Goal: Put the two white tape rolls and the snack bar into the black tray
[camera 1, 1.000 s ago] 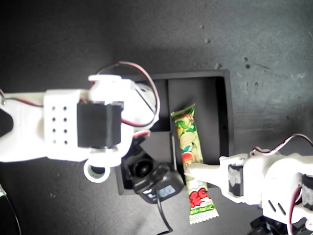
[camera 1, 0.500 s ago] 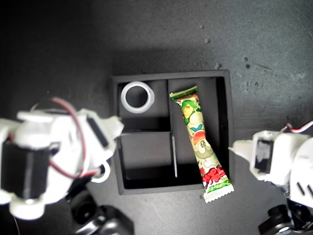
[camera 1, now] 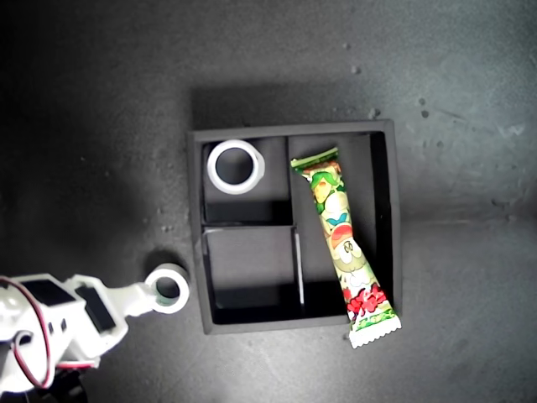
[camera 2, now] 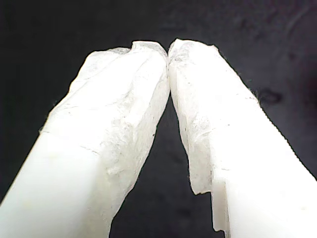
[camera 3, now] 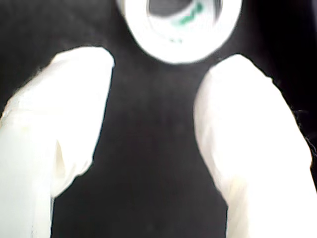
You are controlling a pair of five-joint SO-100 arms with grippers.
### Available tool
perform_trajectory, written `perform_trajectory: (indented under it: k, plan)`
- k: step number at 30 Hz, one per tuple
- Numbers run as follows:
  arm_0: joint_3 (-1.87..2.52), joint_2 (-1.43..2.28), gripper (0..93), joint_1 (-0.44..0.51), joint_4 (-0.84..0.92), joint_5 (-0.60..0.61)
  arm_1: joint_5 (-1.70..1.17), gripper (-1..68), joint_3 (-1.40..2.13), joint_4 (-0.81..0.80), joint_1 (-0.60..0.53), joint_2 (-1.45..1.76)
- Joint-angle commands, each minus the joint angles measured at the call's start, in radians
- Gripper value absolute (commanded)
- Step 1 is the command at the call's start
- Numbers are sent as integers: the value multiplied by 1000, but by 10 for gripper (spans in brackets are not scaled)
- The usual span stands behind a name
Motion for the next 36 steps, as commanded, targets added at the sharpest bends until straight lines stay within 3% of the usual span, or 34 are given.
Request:
perform_trajectory:
  k: [1,17,28,36]
  plan:
    - [5,-37,134,23,-86,-11,77,-6,236,-92,12,242]
    - [118,-150,141,35,-279,-87,210,-6,934,-305,29,922]
    - [130,-198,143,29,-324,-92,198,-6,954,-341,-15,923]
    - [138,-235,144,2,-321,-98,192,-6,1101,-474,-77,923]
